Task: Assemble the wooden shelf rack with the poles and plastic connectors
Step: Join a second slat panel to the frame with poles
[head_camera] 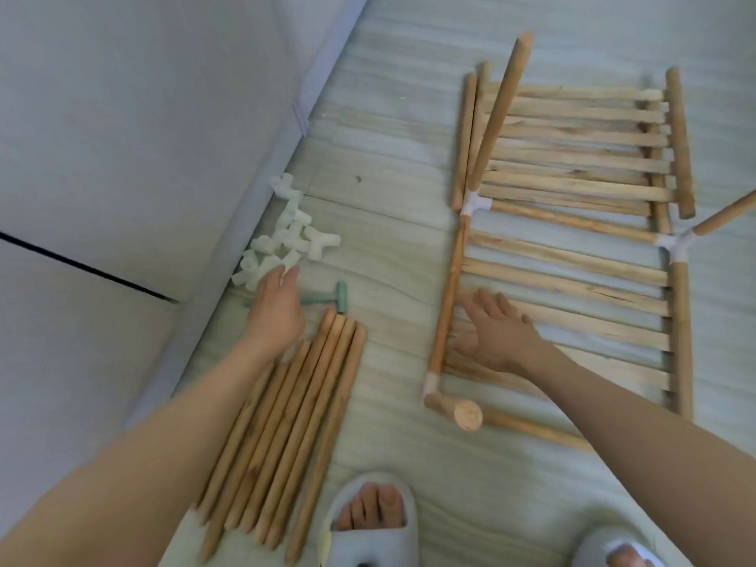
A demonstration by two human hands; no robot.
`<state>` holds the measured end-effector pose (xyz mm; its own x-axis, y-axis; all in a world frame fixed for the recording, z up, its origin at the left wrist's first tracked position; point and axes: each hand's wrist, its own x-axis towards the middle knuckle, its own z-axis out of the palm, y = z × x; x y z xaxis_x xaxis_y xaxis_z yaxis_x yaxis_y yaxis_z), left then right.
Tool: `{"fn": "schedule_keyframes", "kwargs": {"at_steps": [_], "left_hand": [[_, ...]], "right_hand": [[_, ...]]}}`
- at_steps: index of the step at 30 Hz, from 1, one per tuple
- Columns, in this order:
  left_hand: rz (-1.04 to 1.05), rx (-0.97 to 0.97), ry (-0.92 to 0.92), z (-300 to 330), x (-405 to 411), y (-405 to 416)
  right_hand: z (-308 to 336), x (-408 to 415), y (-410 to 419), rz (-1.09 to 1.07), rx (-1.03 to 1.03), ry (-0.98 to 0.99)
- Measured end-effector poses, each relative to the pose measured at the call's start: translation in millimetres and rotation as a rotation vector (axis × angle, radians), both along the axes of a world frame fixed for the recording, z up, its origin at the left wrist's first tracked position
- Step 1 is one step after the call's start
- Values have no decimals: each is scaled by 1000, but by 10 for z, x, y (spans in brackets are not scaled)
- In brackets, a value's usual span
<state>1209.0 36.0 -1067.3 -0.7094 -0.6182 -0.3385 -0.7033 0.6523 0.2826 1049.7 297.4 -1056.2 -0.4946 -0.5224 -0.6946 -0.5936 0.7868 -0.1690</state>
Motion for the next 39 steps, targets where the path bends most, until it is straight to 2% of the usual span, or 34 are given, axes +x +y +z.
{"fn": "schedule_keyframes", "kwargs": {"at_steps": [10,14,20,25,29,35,39], "left_hand": [[-142,-347,-204,-94,-369,-286],[-209,-401,-289,-106,-390,-281],[-211,-355,-233,-136,-337,-310],[-106,-101,-109,-126,-302,-286],[54,119,153,153,-376,-67],[-99,272,538,1208,-611,492],[-376,208,735,2070,-689,917]], "right_hand": [[-176,6,122,30,62,-19],[-171,5,109,16,43,-51],[-173,-12,109,14,46,-50],[-153,-32,106,48,56,-27],[129,-163,20,-90,5,-138],[1200,-168,-172,-528,-455,-302],[2148,-100,-125,-706,-783,-386]]}}
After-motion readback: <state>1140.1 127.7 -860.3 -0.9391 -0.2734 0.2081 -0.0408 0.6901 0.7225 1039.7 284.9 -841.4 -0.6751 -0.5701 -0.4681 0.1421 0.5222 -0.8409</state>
